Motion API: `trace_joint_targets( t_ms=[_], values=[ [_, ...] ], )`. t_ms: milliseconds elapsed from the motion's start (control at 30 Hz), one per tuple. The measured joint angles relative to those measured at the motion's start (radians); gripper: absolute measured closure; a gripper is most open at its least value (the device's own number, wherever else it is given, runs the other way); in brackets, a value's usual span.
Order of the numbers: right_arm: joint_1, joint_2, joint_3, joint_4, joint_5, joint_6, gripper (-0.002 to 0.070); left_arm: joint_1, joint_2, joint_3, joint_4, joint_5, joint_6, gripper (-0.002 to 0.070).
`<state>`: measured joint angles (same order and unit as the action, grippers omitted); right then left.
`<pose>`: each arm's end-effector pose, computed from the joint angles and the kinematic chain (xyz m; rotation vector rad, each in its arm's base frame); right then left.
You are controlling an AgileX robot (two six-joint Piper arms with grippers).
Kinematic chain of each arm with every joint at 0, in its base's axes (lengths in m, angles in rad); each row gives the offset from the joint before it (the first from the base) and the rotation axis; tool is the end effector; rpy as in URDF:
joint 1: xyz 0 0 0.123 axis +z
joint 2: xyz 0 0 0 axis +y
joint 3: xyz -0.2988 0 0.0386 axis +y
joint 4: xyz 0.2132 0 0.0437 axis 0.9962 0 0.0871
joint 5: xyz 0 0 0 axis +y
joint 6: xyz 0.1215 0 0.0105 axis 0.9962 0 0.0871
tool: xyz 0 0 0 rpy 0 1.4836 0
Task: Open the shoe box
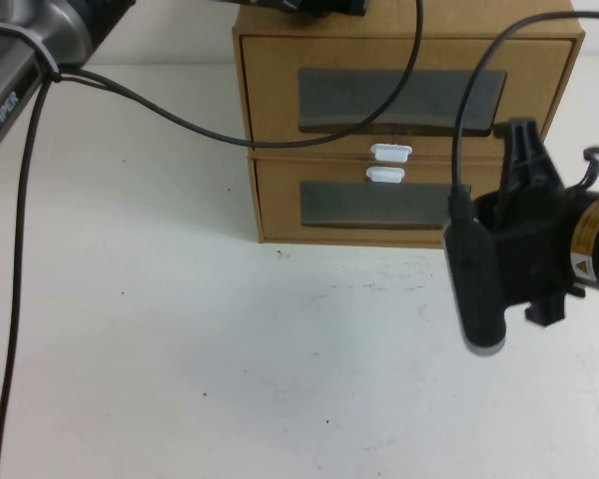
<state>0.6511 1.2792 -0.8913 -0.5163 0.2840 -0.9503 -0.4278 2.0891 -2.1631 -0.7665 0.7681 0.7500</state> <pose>0.2234 0.1489 0.3170 -1.8451 1.1557 -0.6130 0.4189 -0.2557 0.3765 0.8740 1.8260 -0.6860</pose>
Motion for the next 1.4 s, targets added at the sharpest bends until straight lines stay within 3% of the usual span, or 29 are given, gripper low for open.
trace_joint_targets(
  t_ms=[167, 300, 433, 600, 700, 833, 1067, 1400],
  values=[
    [0.0, 0.001, -0.078, -0.292, 0.107, 0.337, 0.0695, 0.002, 0.0, 0.0, -0.005, 0.002, -0.028, 0.0682],
    [0.007, -0.001, -0.138, -0.348, 0.182, 0.712, 0.0695, 0.002, 0.0, 0.0, -0.005, 0.002, -0.059, 0.0682],
    [0.052, -0.003, -0.108, -0.455, 0.236, 0.922, 0.0695, 0.002, 0.0, 0.0, -0.005, 0.002, -0.078, 0.0682],
    [0.194, 0.014, 0.048, -0.924, 0.335, 1.375, 0.0695, 0.002, 0.0, 0.0, -0.009, 0.002, -0.083, 0.0682],
    [0.287, 0.031, 0.111, -1.064, 0.387, 1.563, 0.0695, 0.002, 0.0, 0.0, -0.016, 0.002, -0.083, 0.0682],
    [0.356, 0.063, 0.133, -1.108, 0.401, 1.64, 0.0695, 0.002, 0.0, 0.0, -0.018, 0.002, -0.085, 0.0682],
    [0.355, 0.173, 0.063, -1.116, 0.518, 1.663, 0.0681, 0.002, 0.0, 0.0, -0.02, 0.002, -0.085, 0.0682],
    [0.311, 0.316, -0.03, -1.121, 0.484, 1.711, 0.0466, 0.002, 0.0, 0.0, -0.021, 0.002, -0.085, 0.0682]
  ],
)
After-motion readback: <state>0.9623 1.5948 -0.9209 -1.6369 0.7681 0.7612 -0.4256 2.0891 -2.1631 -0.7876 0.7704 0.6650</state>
